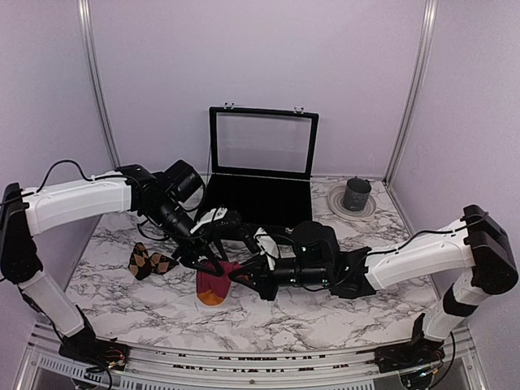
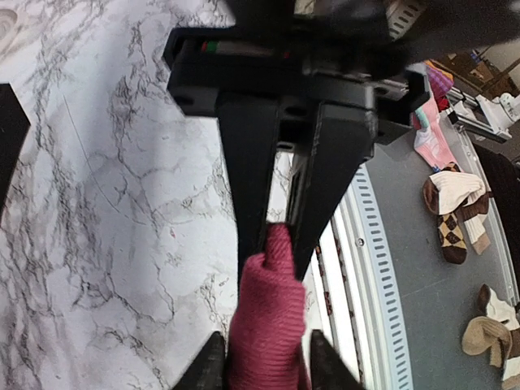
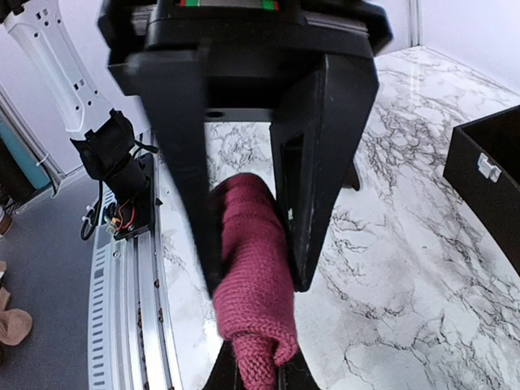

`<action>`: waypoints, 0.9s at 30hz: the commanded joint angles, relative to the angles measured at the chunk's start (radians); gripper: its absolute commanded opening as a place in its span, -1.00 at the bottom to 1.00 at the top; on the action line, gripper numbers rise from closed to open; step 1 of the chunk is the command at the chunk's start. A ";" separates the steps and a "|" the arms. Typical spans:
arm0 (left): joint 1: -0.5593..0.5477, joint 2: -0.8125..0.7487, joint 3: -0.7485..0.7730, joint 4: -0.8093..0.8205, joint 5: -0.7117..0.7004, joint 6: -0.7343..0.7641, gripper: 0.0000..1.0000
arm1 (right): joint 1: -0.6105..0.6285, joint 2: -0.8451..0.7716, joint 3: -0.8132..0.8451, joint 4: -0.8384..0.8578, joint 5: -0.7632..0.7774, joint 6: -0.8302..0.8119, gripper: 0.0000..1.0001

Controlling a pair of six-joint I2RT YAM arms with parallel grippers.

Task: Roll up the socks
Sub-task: Roll the sock at the center of the board.

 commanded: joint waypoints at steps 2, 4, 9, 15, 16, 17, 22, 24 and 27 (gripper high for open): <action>-0.011 -0.091 0.004 0.079 -0.009 -0.030 0.98 | 0.001 0.022 0.037 0.084 0.004 0.088 -1.00; -0.010 -0.099 0.019 0.051 -0.032 -0.026 0.99 | 0.002 0.019 0.037 0.105 -0.013 0.095 -1.00; 0.027 -0.221 0.013 0.038 -0.084 -0.026 0.99 | 0.002 -0.015 0.028 0.103 -0.033 0.086 -1.00; 0.040 -0.320 -0.047 0.067 -0.216 -0.055 0.99 | 0.001 -0.034 0.031 0.079 -0.062 0.074 -1.00; 0.040 -0.321 -0.039 0.053 -0.238 -0.053 0.99 | 0.002 -0.034 0.033 0.077 -0.068 0.075 -1.00; 0.040 -0.323 -0.031 0.050 -0.264 -0.058 0.99 | 0.002 -0.035 0.034 0.077 -0.076 0.078 -1.00; 0.092 -0.357 -0.094 0.080 -0.305 -0.022 0.99 | 0.002 -0.033 0.036 0.085 -0.122 0.088 -1.00; 0.095 -0.349 -0.100 0.010 -0.229 0.075 0.87 | -0.001 -0.030 0.036 0.086 -0.126 0.100 -1.00; 0.091 -0.343 -0.097 -0.090 -0.086 0.157 0.71 | -0.006 -0.027 0.028 0.111 -0.131 0.134 -1.00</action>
